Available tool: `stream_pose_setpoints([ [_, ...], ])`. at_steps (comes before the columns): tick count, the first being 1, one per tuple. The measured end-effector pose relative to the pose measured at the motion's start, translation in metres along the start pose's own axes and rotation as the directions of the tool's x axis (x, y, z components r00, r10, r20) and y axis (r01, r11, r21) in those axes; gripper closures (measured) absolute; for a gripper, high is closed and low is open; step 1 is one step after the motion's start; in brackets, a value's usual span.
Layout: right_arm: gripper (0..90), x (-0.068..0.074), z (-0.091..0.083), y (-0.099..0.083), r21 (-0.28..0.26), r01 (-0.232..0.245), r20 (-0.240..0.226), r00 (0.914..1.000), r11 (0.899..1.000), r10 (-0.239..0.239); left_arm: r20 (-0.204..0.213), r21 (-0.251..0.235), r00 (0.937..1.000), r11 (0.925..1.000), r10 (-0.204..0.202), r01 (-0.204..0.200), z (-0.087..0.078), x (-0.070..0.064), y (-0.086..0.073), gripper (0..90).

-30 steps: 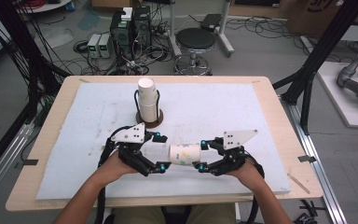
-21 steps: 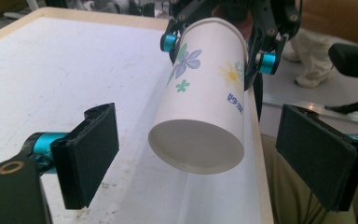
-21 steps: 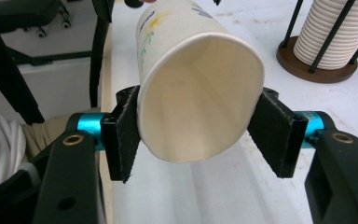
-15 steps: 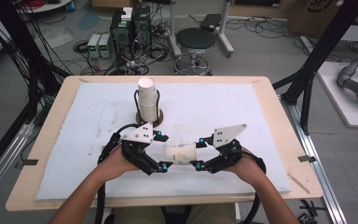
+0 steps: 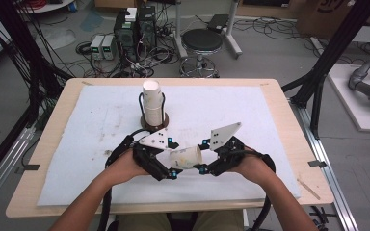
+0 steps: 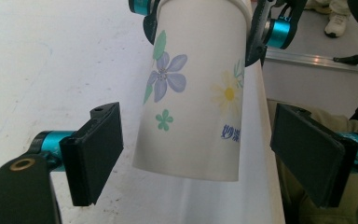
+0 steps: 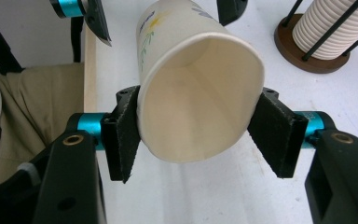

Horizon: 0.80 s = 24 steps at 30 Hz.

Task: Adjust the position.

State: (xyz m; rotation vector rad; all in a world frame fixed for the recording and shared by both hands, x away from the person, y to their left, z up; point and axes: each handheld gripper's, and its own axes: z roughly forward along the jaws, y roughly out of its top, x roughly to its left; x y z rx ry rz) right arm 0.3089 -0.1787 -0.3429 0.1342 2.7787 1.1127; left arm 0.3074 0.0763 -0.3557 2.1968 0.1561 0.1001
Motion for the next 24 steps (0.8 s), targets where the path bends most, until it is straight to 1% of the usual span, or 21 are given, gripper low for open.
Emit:
stream_pose_setpoints([
  [1,38.0,0.0,0.0,0.002,0.014,0.004,0.005,1.0,1.0,-0.004,0.002,0.002,1.0,1.0,-0.004,0.004,0.001,0.0,0.0,17.0],
  [2,38.0,0.0,0.001,0.006,0.044,0.019,0.007,0.9998,0.999,-0.019,0.002,0.004,1.0,1.0,-0.005,0.005,0.001,0.0,0.0,17.5],
  [5,38.0,0.0,0.003,0.011,0.077,0.041,0.005,0.9991,0.996,-0.042,-0.003,0.03,1.0,0.9996,-0.002,0.002,0.003,0.001,0.001,17.8],
  [7,38.0,0.001,0.003,0.013,0.088,0.044,0.004,0.999,0.995,-0.045,-0.003,0.036,1.0,0.9993,0.001,-0.001,0.004,0.001,0.001,18.1],
  [8,38.0,0.001,0.004,0.017,0.11,0.055,0.003,0.9984,0.992,-0.056,-0.001,0.046,1.0,0.9989,0.003,-0.003,0.005,0.001,0.001,18.3],
  [9,38.0,0.001,0.004,0.017,0.11,0.055,0.003,0.9984,0.992,-0.056,0.001,0.054,1.0,0.9985,0.004,-0.004,0.005,0.001,0.001,18.3],
  [12,38.0,0.002,0.007,0.023,0.152,0.072,-0.002,0.9973,0.986,-0.073,0.006,0.068,1.0,0.9977,0.006,-0.007,0.008,0.001,0.002,19.2],
  [13,38.0,0.002,0.008,0.026,0.171,0.087,-0.003,0.9961,0.981,-0.088,0.009,0.074,0.9999,0.9972,0.007,-0.007,0.009,0.001,0.002,20.0],
  [14,38.0,0.002,0.008,0.026,0.171,0.087,-0.003,0.9961,0.981,-0.088,0.009,0.079,0.9999,0.9968,0.009,-0.01,0.009,0.001,0.002,20.0],
  [16,38.0,0.003,0.009,0.03,0.195,0.097,-0.004,0.9952,0.976,-0.098,0.014,0.086,0.9999,0.9963,0.007,-0.008,0.011,0.002,0.002,20.2],
  [19,38.0,0.004,0.011,0.036,0.217,0.116,-0.009,0.9931,0.969,-0.117,0.016,0.093,0.9999,0.9957,0.003,-0.005,0.012,0.002,0.003,21.2],
  [20,38.0,0.004,0.012,0.036,0.217,0.122,-0.013,0.9924,0.969,-0.122,0.017,0.092,0.9999,0.9957,0.001,-0.003,0.013,0.002,0.003,22.0],
  [21,38.0,0.005,0.012,0.037,0.223,0.119,-0.018,0.9928,0.968,-0.118,0.017,0.09,0.9999,0.996,0.0,-0.002,0.013,0.002,0.003,22.6],
  [22,38.0,0.005,0.012,0.037,0.228,0.123,-0.013,0.9923,0.966,-0.123,0.024,0.093,0.9997,0.9957,-0.003,0.0,0.014,0.002,0.003,23.4],
  [24,38.0,0.005,0.013,0.038,0.229,0.124,-0.02,0.9922,0.966,-0.123,0.026,0.094,0.9997,0.9955,0.0,-0.002,0.014,0.002,0.003,25.3],
])
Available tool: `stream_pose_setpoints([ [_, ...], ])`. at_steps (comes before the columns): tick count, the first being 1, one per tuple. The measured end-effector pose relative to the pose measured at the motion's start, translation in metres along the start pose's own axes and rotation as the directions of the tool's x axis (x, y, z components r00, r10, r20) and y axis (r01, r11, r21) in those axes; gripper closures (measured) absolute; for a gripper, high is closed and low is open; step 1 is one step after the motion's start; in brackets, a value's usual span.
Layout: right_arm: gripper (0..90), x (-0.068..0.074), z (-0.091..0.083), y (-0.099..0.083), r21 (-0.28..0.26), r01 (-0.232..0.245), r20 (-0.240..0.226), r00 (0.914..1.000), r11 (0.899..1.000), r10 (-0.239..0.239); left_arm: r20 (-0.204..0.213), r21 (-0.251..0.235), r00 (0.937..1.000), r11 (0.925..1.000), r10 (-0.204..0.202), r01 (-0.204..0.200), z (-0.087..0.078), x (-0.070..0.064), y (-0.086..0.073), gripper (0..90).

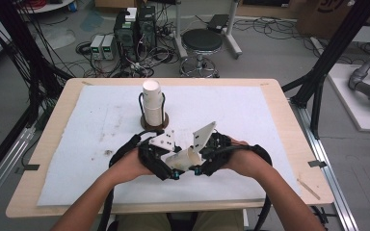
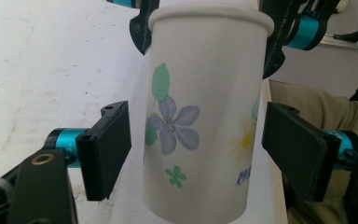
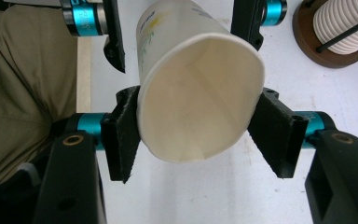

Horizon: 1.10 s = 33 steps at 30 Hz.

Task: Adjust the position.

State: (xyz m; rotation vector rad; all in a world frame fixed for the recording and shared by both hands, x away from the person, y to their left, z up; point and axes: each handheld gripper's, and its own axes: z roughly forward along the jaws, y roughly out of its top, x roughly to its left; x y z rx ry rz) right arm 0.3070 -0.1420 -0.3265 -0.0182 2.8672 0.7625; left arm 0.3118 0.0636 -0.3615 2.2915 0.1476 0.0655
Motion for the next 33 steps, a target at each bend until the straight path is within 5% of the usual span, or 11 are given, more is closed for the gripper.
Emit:
stream_pose_setpoints([
  [8,38.6,0.002,0.004,0.003,0.026,0.022,-0.019,0.9996,0.999,-0.022,0.031,0.024,0.9993,0.9995,0.018,-0.019,0.005,-0.001,0.0,37.8],
  [14,39.2,0.004,0.006,0.006,0.037,0.038,-0.028,0.9989,0.999,-0.037,0.047,0.055,0.9984,0.9979,0.031,-0.034,0.009,-0.002,0.0,38.7],
  [20,29.3,0.003,0.002,0.004,-0.028,-0.009,-0.028,0.9996,1.0,0.008,0.035,0.023,0.9994,0.9997,0.007,-0.008,0.006,-0.001,-0.005,36.6],
  [23,24.5,-0.001,-0.01,-0.003,-0.151,-0.067,-0.006,0.9977,0.986,0.067,0.026,-0.018,0.9993,0.9994,-0.028,0.028,0.003,0.002,-0.013,35.8],
  [24,24.5,-0.001,-0.01,-0.003,-0.151,-0.067,-0.006,0.9977,0.986,0.067,0.018,-0.031,0.9992,0.9988,-0.036,0.037,0.002,0.003,-0.017,35.8],
  [28,22.4,-0.003,-0.026,-0.023,-0.312,-0.159,0.032,0.9835,0.936,0.178,-0.016,-0.097,0.9964,0.992,-0.083,0.081,-0.007,0.006,-0.03,35.2],
  [30,22.1,-0.003,-0.03,-0.034,-0.36,-0.191,0.053,0.973,0.913,0.225,-0.044,-0.174,0.9903,0.9771,-0.132,0.123,-0.014,0.006,-0.041,35.1],
  [31,22.1,-0.003,-0.03,-0.034,-0.36,-0.191,0.053,0.973,0.913,0.225,-0.044,-0.174,0.9903,0.9771,-0.132,0.123,-0.014,0.006,-0.041,35.1],
  [33,22.1,-0.004,-0.032,-0.046,-0.399,-0.22,0.069,0.961,0.89,0.268,-0.067,-0.214,0.9855,0.967,-0.156,0.139,-0.019,0.007,-0.049,35.1],
])
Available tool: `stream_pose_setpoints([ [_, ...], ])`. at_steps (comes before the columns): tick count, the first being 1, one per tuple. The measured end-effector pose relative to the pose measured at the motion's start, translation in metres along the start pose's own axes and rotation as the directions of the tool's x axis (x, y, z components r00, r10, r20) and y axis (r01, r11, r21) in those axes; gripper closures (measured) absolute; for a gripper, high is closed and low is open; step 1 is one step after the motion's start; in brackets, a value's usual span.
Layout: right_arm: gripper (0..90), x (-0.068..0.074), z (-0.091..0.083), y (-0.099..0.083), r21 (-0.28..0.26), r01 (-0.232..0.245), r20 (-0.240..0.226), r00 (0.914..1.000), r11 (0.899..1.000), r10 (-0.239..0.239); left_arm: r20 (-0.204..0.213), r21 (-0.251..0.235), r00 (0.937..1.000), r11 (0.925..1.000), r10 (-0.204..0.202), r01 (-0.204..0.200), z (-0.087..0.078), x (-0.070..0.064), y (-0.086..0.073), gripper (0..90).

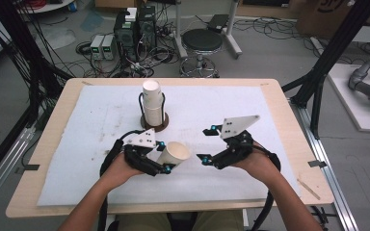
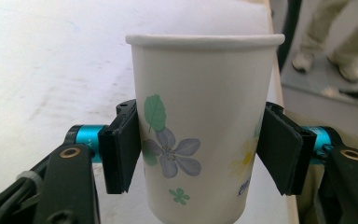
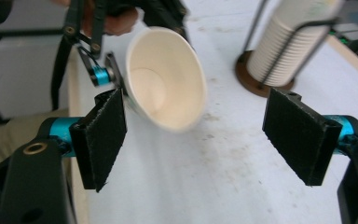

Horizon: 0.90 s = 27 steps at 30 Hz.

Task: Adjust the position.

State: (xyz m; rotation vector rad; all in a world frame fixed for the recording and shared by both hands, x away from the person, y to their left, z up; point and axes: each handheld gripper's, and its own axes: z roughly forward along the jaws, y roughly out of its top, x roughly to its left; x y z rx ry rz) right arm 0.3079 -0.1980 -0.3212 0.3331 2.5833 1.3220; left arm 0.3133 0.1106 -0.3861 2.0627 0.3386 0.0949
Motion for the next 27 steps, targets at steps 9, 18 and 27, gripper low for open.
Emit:
stream_pose_setpoints([
  [9,21.6,-0.009,-0.019,-0.05,-0.148,-0.131,0.145,0.9775,0.98,0.153,-0.11,-0.183,0.9915,0.9818,-0.071,0.05,-0.025,0.007,-0.026,35.2],
  [18,21.7,-0.007,-0.019,-0.077,-0.173,-0.162,0.218,0.9555,0.971,0.198,-0.199,-0.328,0.9744,0.9442,-0.105,0.034,-0.048,0.009,-0.04,34.9],
  [27,21.4,-0.008,-0.023,-0.105,-0.2,-0.201,0.301,0.9188,0.959,0.255,-0.295,-0.423,0.9433,0.9062,-0.151,0.013,-0.07,0.014,-0.054,34.4],
])
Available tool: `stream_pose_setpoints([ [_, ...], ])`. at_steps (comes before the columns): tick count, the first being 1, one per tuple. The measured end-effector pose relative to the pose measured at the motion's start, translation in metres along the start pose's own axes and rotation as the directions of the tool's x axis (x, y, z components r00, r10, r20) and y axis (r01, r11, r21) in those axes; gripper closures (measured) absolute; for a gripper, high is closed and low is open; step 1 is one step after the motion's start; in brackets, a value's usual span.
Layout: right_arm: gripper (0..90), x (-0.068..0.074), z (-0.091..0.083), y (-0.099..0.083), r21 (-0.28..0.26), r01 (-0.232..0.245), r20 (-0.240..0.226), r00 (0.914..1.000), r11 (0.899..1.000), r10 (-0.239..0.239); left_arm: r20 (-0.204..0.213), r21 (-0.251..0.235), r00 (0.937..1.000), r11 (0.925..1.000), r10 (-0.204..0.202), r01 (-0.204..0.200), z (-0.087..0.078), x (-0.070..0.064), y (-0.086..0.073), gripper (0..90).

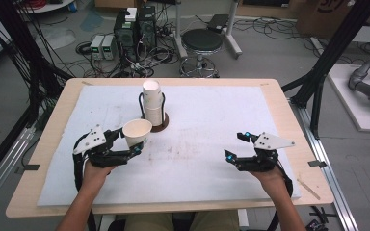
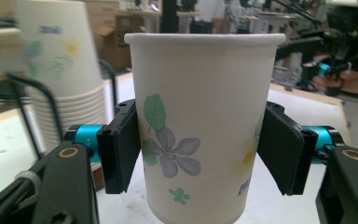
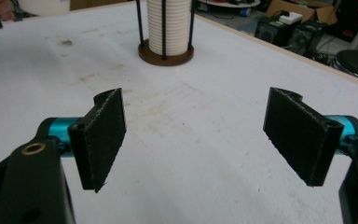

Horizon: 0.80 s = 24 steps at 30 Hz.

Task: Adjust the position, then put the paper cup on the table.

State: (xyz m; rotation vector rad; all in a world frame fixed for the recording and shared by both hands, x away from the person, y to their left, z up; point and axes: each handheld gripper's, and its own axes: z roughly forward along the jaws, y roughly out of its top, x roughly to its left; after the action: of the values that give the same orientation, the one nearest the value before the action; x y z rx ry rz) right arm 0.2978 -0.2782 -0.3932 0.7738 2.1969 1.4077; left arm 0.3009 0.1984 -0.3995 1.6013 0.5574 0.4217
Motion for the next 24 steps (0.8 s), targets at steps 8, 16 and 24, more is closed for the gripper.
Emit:
stream_pose_setpoints([
  [8,21.4,-0.001,-0.004,-0.006,-0.017,-0.02,0.018,0.9996,1.0,0.02,-0.046,-0.051,0.9986,0.9984,-0.024,0.022,-0.012,0.007,-0.006,33.9],
  [16,21.4,-0.002,-0.007,-0.007,-0.028,-0.031,0.026,0.9992,0.999,0.032,-0.09,-0.105,0.9954,0.9942,-0.032,0.022,-0.026,0.013,-0.004,32.8],
  [24,21.4,-0.002,-0.006,-0.009,-0.019,-0.024,0.03,0.9992,1.0,0.024,-0.137,-0.116,0.9903,0.9932,-0.023,0.007,-0.039,0.028,-0.008,33.3],
])
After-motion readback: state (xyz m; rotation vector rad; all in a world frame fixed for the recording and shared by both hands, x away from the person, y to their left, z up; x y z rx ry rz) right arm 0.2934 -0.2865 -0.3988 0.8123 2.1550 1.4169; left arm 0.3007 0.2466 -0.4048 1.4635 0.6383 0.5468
